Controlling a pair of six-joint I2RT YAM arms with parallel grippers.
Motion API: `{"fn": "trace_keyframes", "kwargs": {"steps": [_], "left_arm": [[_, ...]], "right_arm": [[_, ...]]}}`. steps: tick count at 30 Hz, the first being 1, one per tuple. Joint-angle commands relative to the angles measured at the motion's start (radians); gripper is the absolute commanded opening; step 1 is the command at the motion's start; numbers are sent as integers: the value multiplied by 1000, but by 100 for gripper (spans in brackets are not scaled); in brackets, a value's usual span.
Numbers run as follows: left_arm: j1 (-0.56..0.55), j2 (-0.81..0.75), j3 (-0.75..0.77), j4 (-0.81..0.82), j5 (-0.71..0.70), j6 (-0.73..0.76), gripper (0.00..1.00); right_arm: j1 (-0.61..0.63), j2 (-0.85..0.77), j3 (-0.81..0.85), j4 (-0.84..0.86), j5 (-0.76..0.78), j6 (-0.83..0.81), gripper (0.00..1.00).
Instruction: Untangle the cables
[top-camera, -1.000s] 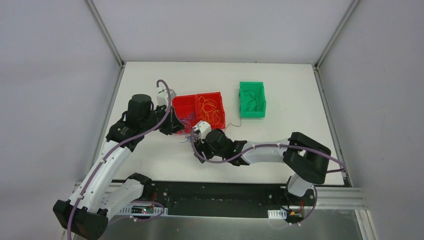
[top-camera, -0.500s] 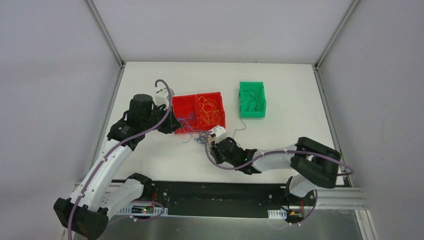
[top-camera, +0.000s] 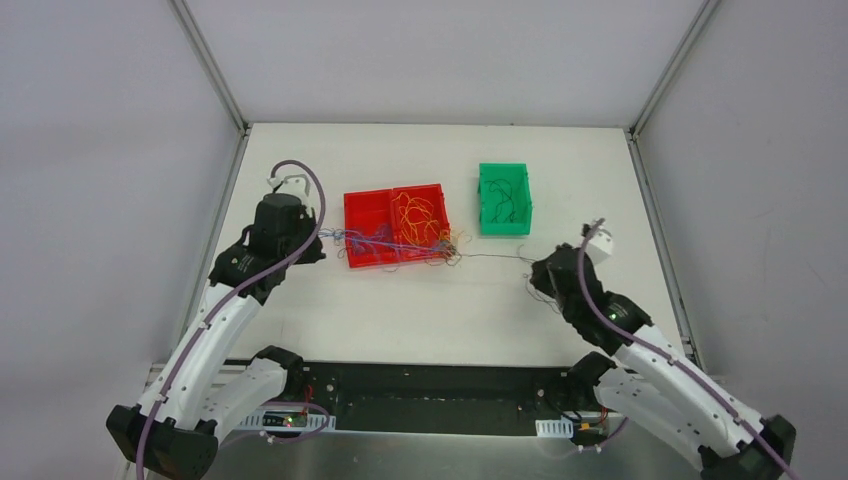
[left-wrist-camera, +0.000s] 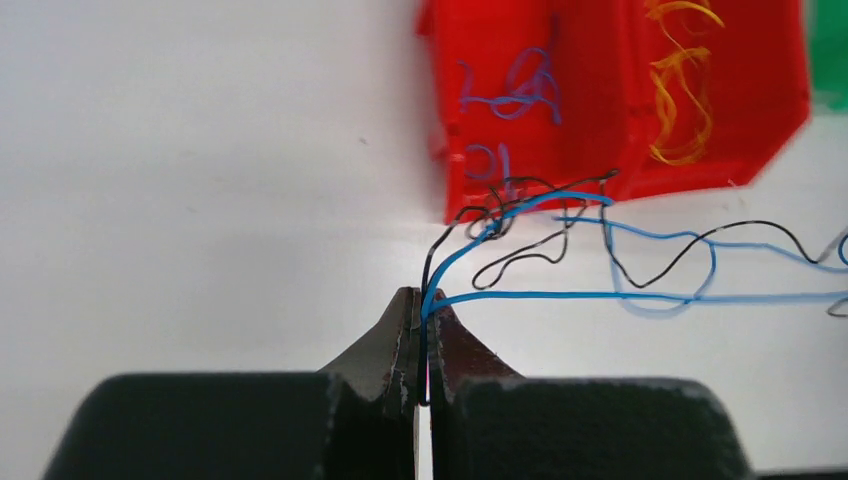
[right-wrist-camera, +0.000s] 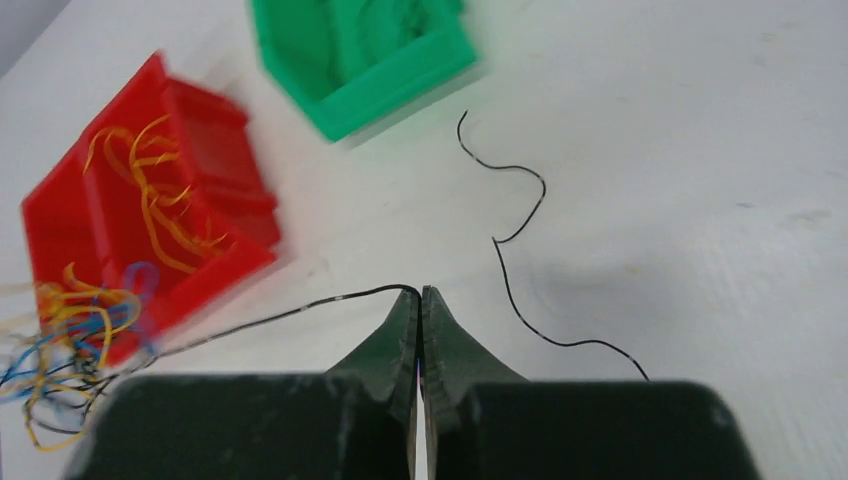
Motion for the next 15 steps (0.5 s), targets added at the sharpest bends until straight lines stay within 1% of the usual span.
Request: {"fn": "trace_keyframes", "kwargs": {"steps": [1, 5, 7, 10, 13, 15], "left_arm": [[19, -33, 32, -55, -435, -100, 0], [24, -36, 31, -94, -638, -174, 0], [29, -46, 30, -105, -683, -196, 0], [38, -76, 29, -128, -755, -223, 0], [58, -125, 27, -172, -888, -290, 0], [67, -157, 11, -178, -939, -314, 0]], "right_arm": [[-217, -78, 61, -409, 48, 174, 0], [-368, -58, 86, -502, 54, 255, 0], [-439, -42, 98, -537, 51, 275, 0], [-506, -51, 118, -603, 91, 324, 0], [-592, -84, 136, -626, 106, 318, 0], [-661, -87, 154, -619, 81, 283, 0]]}}
